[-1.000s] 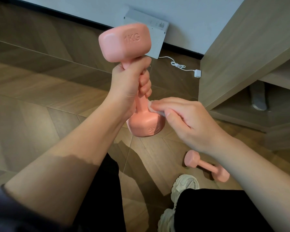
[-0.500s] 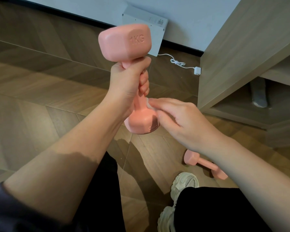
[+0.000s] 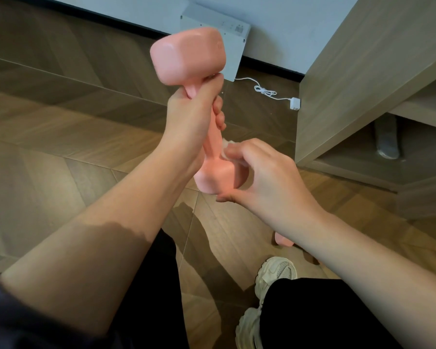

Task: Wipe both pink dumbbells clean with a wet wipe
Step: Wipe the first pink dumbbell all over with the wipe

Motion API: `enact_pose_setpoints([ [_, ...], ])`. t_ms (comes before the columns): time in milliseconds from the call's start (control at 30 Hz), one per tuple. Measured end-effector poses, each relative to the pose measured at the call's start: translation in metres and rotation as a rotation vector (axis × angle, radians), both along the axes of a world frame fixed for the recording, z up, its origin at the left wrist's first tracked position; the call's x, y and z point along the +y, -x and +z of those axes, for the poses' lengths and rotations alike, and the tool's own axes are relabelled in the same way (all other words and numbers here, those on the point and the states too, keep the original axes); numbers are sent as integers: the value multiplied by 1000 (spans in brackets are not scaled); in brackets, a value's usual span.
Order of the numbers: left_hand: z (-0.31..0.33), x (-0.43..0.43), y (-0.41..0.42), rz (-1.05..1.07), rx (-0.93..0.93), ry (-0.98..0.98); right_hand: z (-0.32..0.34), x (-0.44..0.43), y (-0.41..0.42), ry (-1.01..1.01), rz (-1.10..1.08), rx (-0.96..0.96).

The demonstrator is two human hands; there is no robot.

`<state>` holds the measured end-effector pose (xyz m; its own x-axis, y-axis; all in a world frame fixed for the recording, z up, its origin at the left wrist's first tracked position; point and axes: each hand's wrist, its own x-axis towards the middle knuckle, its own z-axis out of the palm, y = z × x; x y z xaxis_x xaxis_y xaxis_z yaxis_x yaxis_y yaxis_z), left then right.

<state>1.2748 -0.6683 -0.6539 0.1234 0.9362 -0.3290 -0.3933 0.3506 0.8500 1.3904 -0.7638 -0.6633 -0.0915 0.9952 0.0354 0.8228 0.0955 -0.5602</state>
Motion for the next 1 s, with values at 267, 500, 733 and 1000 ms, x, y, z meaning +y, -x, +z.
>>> enact_pose_setpoints([
  [267, -7, 3, 3, 9, -17, 35, 7, 6, -1, 115, 132, -148],
  [500, -8, 4, 4, 37, -5, 52, 2, 6, 3, -52, 87, -190],
  [733, -11, 6, 6, -15, -47, 56, -11, 4, -4, -46, 65, -150],
  [1000, -8, 15, 18, -427, -265, -114, -7, 6, -22, -29, 150, 137],
])
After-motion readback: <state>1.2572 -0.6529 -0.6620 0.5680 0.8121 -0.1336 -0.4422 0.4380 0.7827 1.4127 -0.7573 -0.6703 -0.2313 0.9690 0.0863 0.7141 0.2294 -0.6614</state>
